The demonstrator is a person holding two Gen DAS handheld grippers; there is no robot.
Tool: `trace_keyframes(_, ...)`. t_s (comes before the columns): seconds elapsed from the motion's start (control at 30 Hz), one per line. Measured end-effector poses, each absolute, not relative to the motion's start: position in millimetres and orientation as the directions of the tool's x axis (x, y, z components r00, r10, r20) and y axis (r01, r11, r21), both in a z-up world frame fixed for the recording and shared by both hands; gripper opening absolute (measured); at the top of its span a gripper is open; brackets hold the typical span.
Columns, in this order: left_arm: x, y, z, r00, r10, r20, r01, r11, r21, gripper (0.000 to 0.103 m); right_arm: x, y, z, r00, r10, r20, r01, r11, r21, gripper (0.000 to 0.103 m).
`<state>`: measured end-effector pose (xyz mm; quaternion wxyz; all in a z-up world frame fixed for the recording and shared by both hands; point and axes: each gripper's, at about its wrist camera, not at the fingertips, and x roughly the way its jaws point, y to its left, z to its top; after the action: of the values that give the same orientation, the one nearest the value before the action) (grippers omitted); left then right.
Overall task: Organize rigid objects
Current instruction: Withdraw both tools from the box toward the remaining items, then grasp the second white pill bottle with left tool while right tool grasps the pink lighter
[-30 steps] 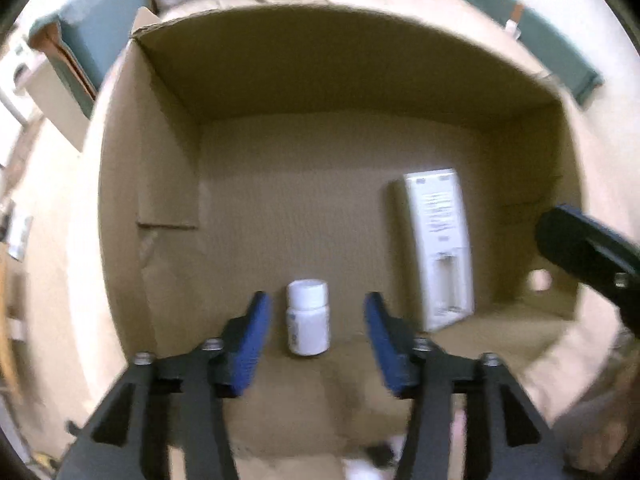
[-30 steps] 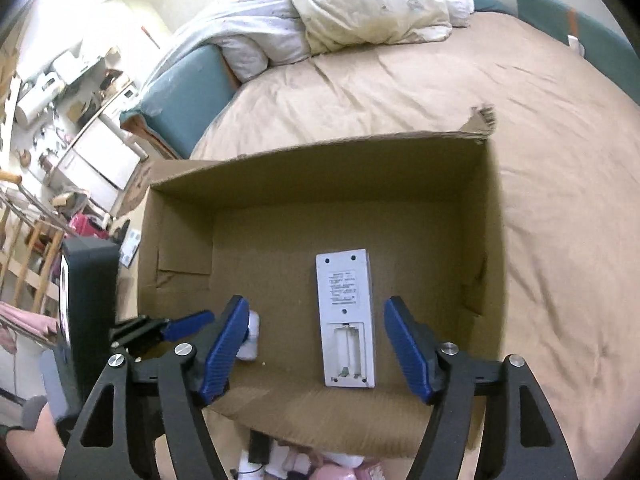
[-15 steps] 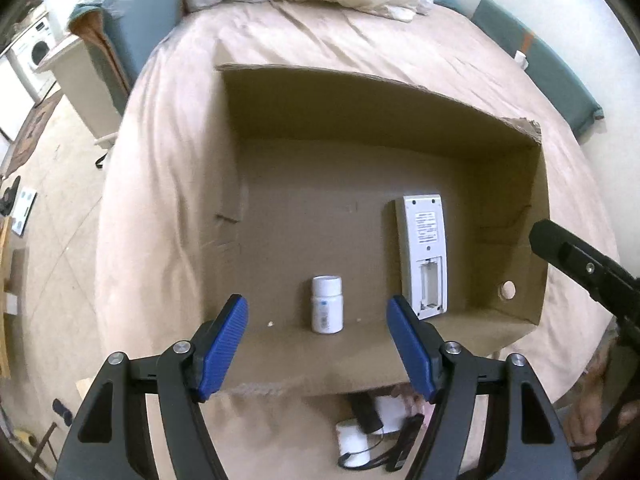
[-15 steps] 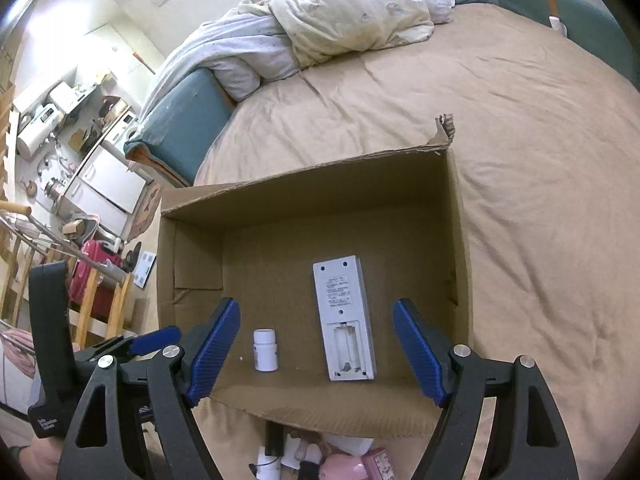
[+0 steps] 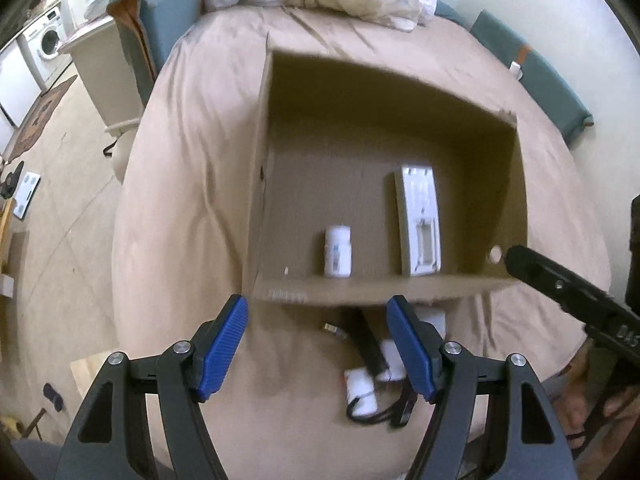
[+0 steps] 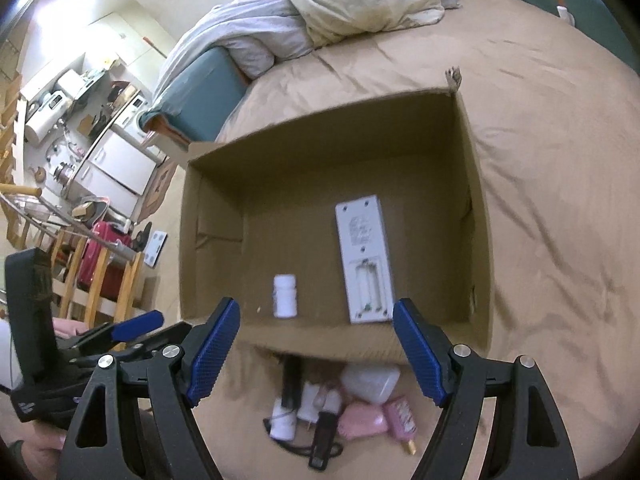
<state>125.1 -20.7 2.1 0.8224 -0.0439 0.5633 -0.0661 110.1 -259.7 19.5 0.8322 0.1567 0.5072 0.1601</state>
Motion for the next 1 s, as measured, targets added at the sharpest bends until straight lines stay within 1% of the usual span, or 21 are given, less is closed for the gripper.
trace_keyframes(0.13, 112, -18, -12, 0.34, -0.149, -0.929, 0.042, 0.989, -0.143, 0.069, 92, -258, 16, 0.414, 0.434, -0.8, -0.113, 0.897, 0.428, 0.083)
trace_keyframes(0.3, 103, -18, -30, 0.334, -0.103, -0.937, 0.038, 0.995, -0.096, 0.069, 70, -261, 11, 0.397, 0.421, -0.816, -0.107, 0.904, 0.415, 0.083)
trace_keyframes(0.4, 103, -11, -50, 0.287, -0.133, -0.949, 0.019, 0.991, -0.133, 0.069, 61, -270, 3, 0.386, 0.402, -0.83, -0.056, 0.908, 0.414, 0.083)
trace_keyframes(0.47, 104, -5, -61, 0.257, -0.113, -0.96, -0.005, 0.993, -0.119, 0.069, 58, -275, -5, 0.373, 0.384, -0.844, -0.015, 0.913, 0.409, 0.083)
trace_keyframes(0.63, 104, 4, -77, 0.223, -0.12, -0.967, -0.046, 0.99, -0.134, 0.069, 62, -278, -26, 0.307, 0.328, -0.893, 0.046, 0.932, 0.359, 0.083)
trace_keyframes(0.73, 104, 1, -86, 0.187, -0.153, -0.97, -0.038, 0.986, -0.162, 0.067, 66, -279, -35, 0.281, 0.331, -0.901, 0.07, 0.929, 0.363, 0.083)
trace_keyframes(0.8, 104, -6, -92, 0.167, -0.166, -0.972, -0.019, 0.985, -0.171, 0.062, 66, -279, -40, 0.273, 0.327, -0.905, 0.084, 0.929, 0.361, 0.083)
trace_keyframes(0.93, 107, -25, -108, 0.124, -0.163, -0.979, 0.029, 0.987, -0.161, 0.061, 67, -277, -43, 0.267, 0.319, -0.91, 0.082, 0.933, 0.351, 0.083)
trace_keyframes(1.0, 109, -33, -113, 0.102, -0.205, -0.973, 0.038, 0.979, -0.202, 0.061, 69, -276, -44, 0.265, 0.319, -0.91, 0.078, 0.933, 0.35, 0.083)
